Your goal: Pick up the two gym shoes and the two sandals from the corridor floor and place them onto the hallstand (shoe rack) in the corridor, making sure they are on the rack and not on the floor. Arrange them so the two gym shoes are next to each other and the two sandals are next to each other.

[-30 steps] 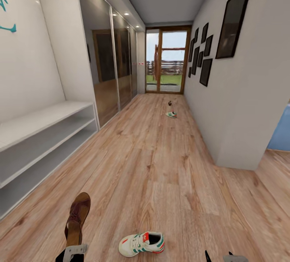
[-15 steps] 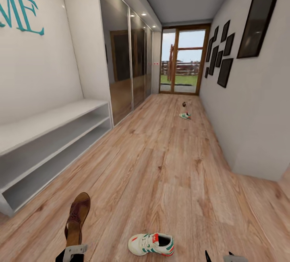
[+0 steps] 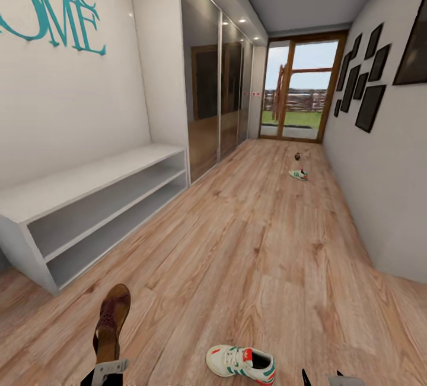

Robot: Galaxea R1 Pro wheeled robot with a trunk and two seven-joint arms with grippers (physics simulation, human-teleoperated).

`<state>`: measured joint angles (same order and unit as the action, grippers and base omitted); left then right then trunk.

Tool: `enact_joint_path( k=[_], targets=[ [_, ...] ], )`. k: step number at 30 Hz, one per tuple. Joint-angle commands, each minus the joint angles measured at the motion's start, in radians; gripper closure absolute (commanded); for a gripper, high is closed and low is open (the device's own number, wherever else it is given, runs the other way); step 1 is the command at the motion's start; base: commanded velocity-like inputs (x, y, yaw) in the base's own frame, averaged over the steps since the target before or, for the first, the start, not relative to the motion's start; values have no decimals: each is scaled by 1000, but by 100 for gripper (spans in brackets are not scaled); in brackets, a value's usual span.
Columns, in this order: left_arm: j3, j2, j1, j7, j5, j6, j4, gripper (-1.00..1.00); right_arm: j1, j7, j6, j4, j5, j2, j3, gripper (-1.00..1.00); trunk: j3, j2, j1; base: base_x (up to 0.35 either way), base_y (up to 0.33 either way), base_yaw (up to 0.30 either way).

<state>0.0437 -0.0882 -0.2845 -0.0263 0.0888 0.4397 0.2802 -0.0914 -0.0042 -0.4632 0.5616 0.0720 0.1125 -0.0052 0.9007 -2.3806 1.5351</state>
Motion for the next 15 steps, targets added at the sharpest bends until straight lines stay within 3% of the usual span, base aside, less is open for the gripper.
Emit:
enact_joint_path(
  k=[1, 6, 15],
  targets=[
    [0, 0, -1, -2, 6, 2, -1, 100, 0, 0, -3, 0, 7, 1, 2, -100, 1, 0, 0, 0, 0, 279],
    [-1, 1, -1, -3, 5, 2, 0, 100, 0, 0, -3, 0, 7, 0, 2, -100, 1, 0, 0, 0, -49, 279],
    [-2, 2, -1, -3, 5, 2, 0, 100, 0, 0, -3, 0, 8, 0, 2, -100, 1, 0, 0, 0, -248, 279]
  ],
)
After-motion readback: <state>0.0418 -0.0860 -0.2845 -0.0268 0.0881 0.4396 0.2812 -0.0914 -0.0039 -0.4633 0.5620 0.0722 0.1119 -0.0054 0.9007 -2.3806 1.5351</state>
